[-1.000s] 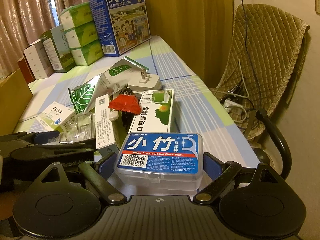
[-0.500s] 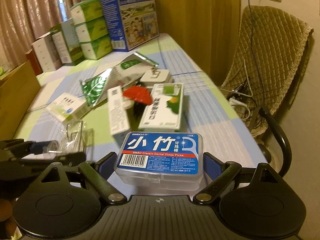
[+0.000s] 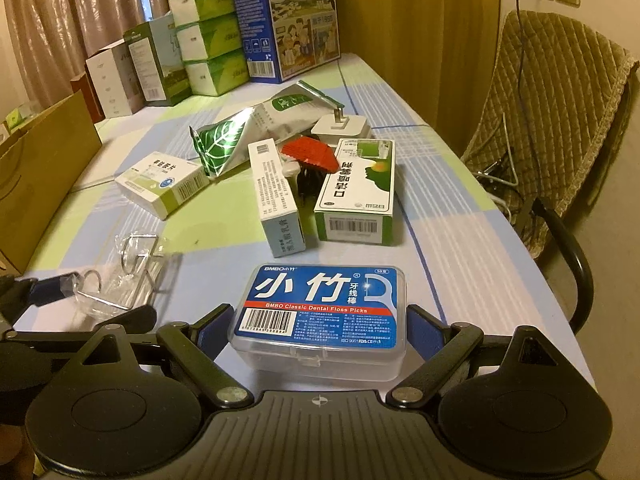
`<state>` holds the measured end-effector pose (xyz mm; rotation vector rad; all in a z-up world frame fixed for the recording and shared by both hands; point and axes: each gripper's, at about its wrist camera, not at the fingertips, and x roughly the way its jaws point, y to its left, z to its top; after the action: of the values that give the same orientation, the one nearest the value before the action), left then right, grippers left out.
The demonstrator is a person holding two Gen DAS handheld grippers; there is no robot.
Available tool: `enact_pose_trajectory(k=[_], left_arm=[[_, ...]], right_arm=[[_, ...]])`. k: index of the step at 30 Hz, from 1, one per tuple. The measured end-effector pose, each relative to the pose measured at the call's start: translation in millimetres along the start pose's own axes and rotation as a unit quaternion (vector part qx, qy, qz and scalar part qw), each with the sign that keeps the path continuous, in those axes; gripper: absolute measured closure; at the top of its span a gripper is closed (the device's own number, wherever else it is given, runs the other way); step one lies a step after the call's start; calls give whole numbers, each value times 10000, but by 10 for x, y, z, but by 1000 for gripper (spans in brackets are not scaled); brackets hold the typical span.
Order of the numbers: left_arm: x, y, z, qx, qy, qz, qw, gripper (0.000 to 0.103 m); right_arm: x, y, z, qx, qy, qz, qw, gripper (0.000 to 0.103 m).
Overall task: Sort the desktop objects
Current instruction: 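Grasp the clear plastic hook package with the left tool while the right tool holds the floss box, then carry both held items to the cardboard box and release the hook package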
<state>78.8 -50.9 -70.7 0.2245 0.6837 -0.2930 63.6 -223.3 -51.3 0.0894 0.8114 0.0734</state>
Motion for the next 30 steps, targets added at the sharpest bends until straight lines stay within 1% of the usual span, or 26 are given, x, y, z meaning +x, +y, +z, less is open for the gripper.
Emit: enact_pose_trajectory(k=[1, 4, 7, 10, 18, 22, 23, 24, 30], left_arm=[[23, -22, 5, 33, -13, 33, 10000, 33], [80, -57, -4, 164, -27, 84, 9998, 42], [74, -42, -16, 179, -54, 10, 9998, 50], [44, -8, -41, 177, -55, -45, 9998, 51], [-30, 65, -101, 222, -36, -107, 9997, 51], [-42, 67, -105, 218, -19, -124, 9997, 51], [-48, 70, -103, 222, -12, -130, 9997, 51], [-52, 75, -100, 227, -2, -146, 9996, 51], [-136, 99, -78, 255, -35, -180, 9995, 51]], right_arm=[[14, -10, 5, -40, -1, 3, 10000, 15], [48, 2, 4, -149, -15, -31, 9999, 15], [86, 14, -8, -219, 10, -91, 9997, 15], [135, 33, -31, -209, 64, -174, 9996, 15], [206, 50, -8, 146, 68, -478, 9987, 13], [252, 94, 15, -9, 103, -690, 9976, 14], [248, 101, 13, -81, 80, -703, 9975, 18], [242, 112, 11, -133, 68, -722, 9973, 18], [73, 137, 19, -237, -74, -591, 9979, 20]])
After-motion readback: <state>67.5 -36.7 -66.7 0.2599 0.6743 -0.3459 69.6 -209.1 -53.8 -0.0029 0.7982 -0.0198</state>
